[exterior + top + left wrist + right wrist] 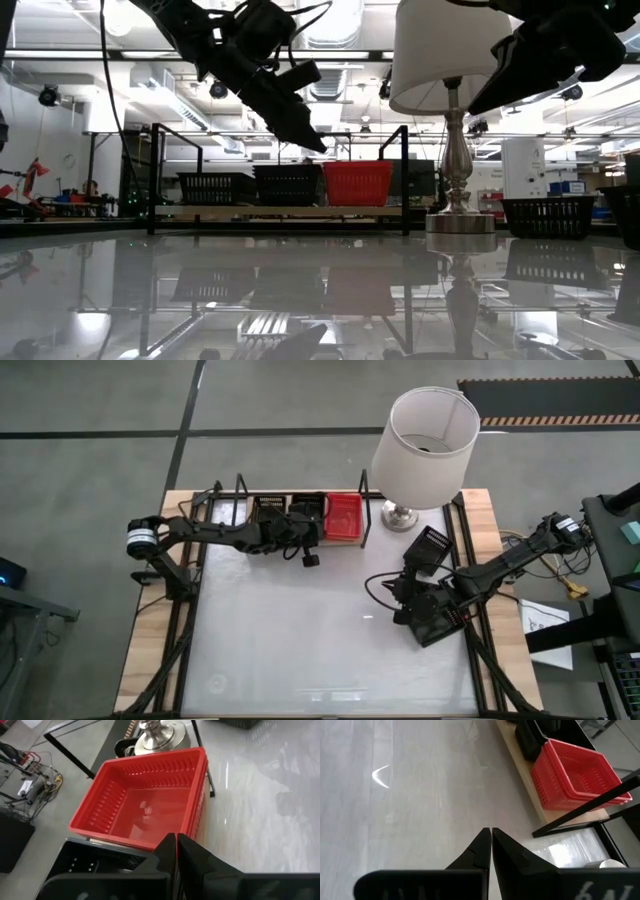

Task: Stack baskets on shelf by color
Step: Stack the red bin on the red bin on the shelf, then adjust the red bins on the shelf

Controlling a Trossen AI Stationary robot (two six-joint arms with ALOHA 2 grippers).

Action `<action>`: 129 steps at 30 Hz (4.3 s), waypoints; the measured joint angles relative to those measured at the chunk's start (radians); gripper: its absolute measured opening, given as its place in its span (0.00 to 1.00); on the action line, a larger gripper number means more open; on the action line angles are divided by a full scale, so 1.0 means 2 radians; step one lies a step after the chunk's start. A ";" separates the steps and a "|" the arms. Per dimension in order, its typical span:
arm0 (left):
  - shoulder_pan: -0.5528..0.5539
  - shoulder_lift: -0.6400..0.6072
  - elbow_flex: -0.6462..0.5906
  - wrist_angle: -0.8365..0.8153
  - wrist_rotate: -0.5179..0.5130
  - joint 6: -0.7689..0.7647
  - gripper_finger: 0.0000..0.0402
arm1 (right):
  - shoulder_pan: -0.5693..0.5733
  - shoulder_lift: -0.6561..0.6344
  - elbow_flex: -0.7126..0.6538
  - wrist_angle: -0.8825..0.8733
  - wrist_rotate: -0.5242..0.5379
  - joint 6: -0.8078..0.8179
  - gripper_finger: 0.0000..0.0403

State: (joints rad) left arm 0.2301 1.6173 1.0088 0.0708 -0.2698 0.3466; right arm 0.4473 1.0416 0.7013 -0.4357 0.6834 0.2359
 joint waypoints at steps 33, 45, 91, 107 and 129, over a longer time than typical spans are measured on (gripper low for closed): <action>0.000 0.038 0.004 0.039 0.002 -0.018 0.00 | 0.000 0.000 0.000 0.000 0.000 0.000 0.02; -0.032 -0.003 0.012 0.041 0.006 -0.017 0.00 | 0.000 0.001 -0.001 0.022 0.014 -0.001 0.02; -0.110 -0.439 -0.262 0.158 -0.002 0.004 0.00 | -0.360 0.488 0.739 -0.345 -0.103 -0.002 0.02; -0.110 -0.435 -0.261 0.159 -0.002 0.005 0.00 | -0.373 0.488 0.616 -0.268 -0.106 -0.001 0.02; -0.110 -0.435 -0.261 0.159 -0.002 0.005 0.00 | -0.379 0.488 0.582 -0.228 -0.159 -0.032 0.02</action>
State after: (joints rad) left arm 0.0109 0.7471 0.4877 0.3882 -0.2741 0.3561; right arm -0.3103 2.0178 1.8661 -0.8917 0.3660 0.1724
